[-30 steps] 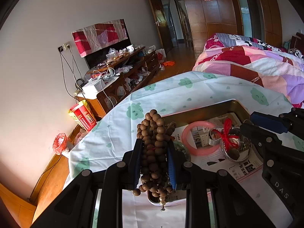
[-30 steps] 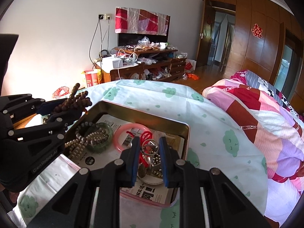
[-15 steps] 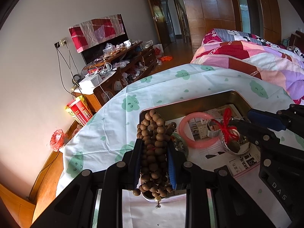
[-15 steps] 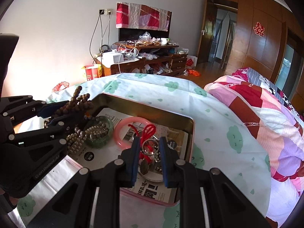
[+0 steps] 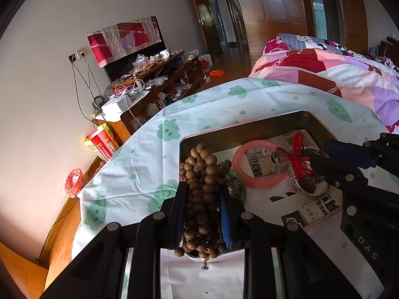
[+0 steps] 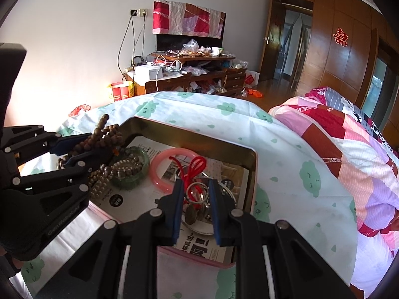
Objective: Organize jewelry
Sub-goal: 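Carry the wooden bead strand and silver ring over the tin with both grippers, then open both grippers to drop the bead strand and ring into the tin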
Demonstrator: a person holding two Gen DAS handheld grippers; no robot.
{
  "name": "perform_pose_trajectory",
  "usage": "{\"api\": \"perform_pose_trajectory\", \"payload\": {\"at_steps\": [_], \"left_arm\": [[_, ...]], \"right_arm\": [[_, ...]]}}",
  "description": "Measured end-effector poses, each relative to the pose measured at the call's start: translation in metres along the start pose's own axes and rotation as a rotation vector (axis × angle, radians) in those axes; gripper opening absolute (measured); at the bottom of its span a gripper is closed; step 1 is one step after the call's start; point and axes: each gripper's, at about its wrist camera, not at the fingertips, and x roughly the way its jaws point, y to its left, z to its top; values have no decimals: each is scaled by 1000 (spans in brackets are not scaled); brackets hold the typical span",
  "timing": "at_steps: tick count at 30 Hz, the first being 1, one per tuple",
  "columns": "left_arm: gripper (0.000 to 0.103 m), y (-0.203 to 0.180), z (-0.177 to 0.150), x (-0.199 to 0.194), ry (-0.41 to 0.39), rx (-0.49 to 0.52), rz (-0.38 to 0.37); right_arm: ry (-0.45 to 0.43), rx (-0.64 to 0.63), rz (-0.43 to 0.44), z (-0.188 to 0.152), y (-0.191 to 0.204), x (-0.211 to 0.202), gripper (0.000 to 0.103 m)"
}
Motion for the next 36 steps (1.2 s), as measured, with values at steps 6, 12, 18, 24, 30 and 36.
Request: {"api": "perform_pose_trajectory", "payload": {"at_steps": [6,12,18,24,30,36], "left_arm": [[25,-1,0,0,2,2,-3],[25,-2,-1,2,5,3,-4],[25,-2,-1,2,5,3,-5],[27,-2,-7,6,18,-9,-21],[75,1,-10,0,-5,-29,26],[79,5,-11,-8,-16,-34,32]], "right_arm": [[6,1,-1,-3,-1,2,22],[8,1,0,-2,0,3,22],[8,1,-1,-3,0,3,22],[11,-1,-3,-3,1,3,22],[14,3,-5,-7,1,4,40],[-6,29,-33,-10,-4,-2,53]]}}
